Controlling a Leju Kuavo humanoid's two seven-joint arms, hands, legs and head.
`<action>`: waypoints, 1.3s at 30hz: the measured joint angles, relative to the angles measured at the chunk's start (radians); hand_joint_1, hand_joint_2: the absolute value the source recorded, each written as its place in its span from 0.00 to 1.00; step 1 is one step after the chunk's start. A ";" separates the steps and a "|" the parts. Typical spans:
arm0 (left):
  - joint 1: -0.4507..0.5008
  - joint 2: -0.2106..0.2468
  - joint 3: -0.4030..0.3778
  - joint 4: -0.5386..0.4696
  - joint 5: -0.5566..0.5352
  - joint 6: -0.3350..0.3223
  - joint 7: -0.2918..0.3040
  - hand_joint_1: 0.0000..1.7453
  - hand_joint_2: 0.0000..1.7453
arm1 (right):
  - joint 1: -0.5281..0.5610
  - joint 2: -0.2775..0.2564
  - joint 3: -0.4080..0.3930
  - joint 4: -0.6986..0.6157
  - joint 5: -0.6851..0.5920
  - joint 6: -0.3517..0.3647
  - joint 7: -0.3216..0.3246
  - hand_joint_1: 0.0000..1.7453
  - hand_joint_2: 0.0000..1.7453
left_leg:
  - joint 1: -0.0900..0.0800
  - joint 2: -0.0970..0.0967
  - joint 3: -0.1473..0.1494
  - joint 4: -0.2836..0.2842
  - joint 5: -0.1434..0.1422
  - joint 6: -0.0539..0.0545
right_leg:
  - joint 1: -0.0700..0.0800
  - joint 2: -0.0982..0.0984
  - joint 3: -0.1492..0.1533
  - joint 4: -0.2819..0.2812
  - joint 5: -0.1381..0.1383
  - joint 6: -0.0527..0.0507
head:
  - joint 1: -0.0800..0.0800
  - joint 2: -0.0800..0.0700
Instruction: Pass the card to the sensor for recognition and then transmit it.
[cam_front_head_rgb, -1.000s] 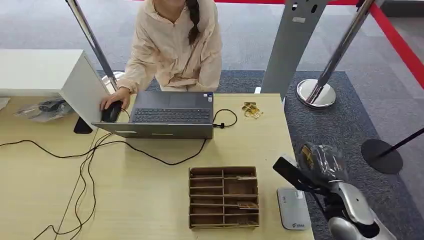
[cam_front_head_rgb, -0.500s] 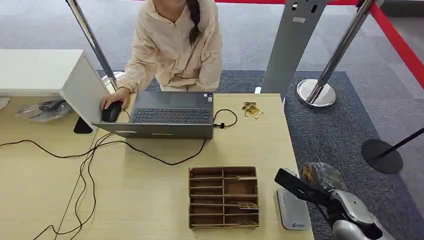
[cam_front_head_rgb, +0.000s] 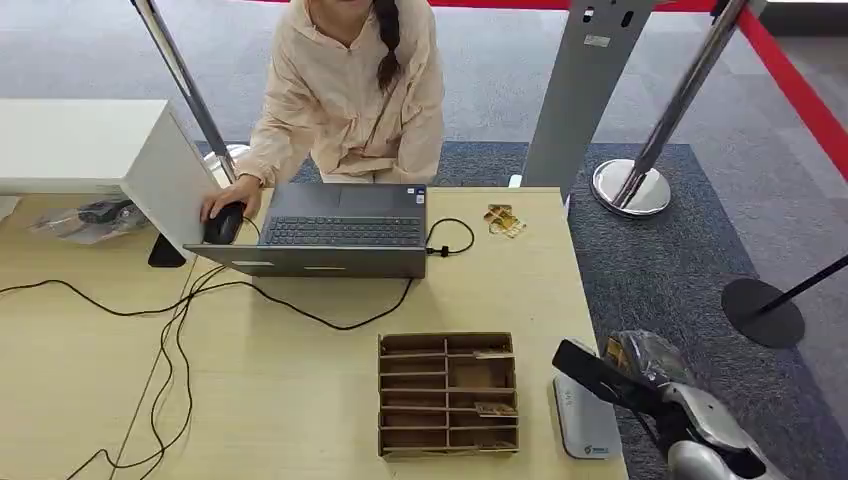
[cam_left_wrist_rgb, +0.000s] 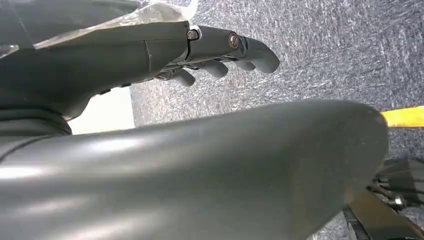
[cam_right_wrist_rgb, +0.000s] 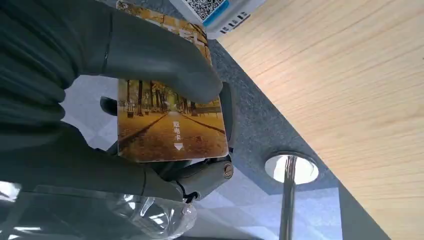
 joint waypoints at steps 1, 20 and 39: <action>0.000 0.000 0.000 0.000 0.001 0.001 0.000 0.00 0.00 | 0.000 0.000 0.003 0.002 0.004 -0.011 -0.002 1.00 1.00 | 0.000 0.000 0.000 0.000 0.000 0.000 | 0.000 0.000 0.000 0.000 0.000 0.000 | 0.000 0.000; 0.000 0.000 0.000 0.000 0.005 0.002 0.000 0.00 0.00 | -0.010 0.000 0.001 0.006 0.040 -0.062 -0.008 1.00 1.00 | 0.000 0.000 -0.001 0.000 0.000 0.000 | 0.000 0.000 -0.001 0.000 0.000 0.000 | 0.000 0.000; 0.000 0.000 0.000 0.000 0.019 0.004 0.001 0.00 0.00 | -0.011 0.002 -0.088 -0.054 0.084 -0.124 -0.035 1.00 1.00 | 0.000 0.000 -0.001 0.000 0.000 0.000 | 0.000 0.000 -0.001 0.000 0.000 0.000 | 0.000 0.000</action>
